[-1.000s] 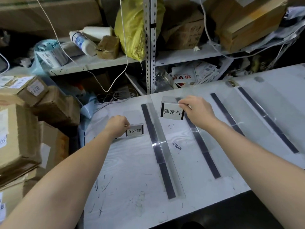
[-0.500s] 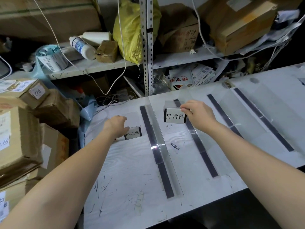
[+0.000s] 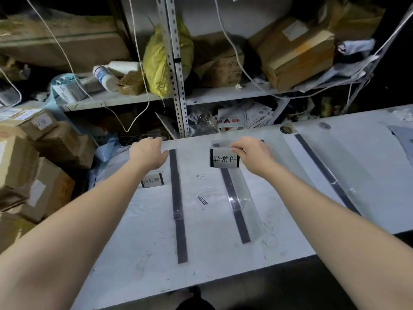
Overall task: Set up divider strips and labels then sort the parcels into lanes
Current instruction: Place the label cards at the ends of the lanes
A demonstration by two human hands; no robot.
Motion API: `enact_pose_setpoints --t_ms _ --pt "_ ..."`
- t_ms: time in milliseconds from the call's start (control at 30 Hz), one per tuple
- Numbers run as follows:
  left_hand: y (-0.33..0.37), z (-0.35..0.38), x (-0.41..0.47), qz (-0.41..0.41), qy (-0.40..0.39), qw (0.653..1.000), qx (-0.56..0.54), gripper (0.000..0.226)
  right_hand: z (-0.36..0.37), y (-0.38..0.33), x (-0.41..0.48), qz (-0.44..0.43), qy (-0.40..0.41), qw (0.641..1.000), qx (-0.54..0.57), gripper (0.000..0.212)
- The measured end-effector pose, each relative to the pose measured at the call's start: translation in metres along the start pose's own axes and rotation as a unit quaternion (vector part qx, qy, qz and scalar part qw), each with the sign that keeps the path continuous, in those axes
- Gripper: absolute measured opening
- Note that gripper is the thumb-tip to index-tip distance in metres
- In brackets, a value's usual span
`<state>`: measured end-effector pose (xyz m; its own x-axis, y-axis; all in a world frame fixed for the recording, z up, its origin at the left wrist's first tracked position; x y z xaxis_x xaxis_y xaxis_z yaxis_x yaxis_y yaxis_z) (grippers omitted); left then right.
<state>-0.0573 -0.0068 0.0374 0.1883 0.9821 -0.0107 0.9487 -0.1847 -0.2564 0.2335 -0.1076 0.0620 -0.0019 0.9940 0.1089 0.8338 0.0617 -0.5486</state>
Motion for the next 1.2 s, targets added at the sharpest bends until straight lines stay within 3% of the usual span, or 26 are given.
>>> enact_pose_setpoints --t_ms 367,667,933,1200 --pt "0.136 -0.055 -0.027 -0.03 0.005 0.999 -0.02 0.048 -0.097 0.108 -0.034 -0.028 0.004 1.0 -0.011 0.026" --pt "0.206 -0.08 0.021 -0.011 0.007 1.0 -0.02 0.05 -0.16 0.191 -0.006 0.005 0.039 0.999 -0.036 0.025" --pt "0.238 -0.071 0.071 -0.015 -0.021 1.0 -0.014 0.052 -0.174 0.263 0.02 0.019 0.048 0.998 -0.032 0.023" --pt "0.243 -0.042 0.061 -0.076 -0.071 0.994 -0.02 0.054 -0.15 0.327 0.051 0.007 -0.014 1.0 -0.011 0.022"
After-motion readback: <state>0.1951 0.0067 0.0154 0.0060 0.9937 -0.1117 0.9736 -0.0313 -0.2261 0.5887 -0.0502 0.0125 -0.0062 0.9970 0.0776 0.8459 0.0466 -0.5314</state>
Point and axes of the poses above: each hand's wrist, its own x-axis towards the middle knuckle, its own z-axis out of the palm, y = z × x, the point moved 7 cm from there along x, towards the middle knuckle, and after that the axes turned 9 degrees about x, right-handed, at the moved point
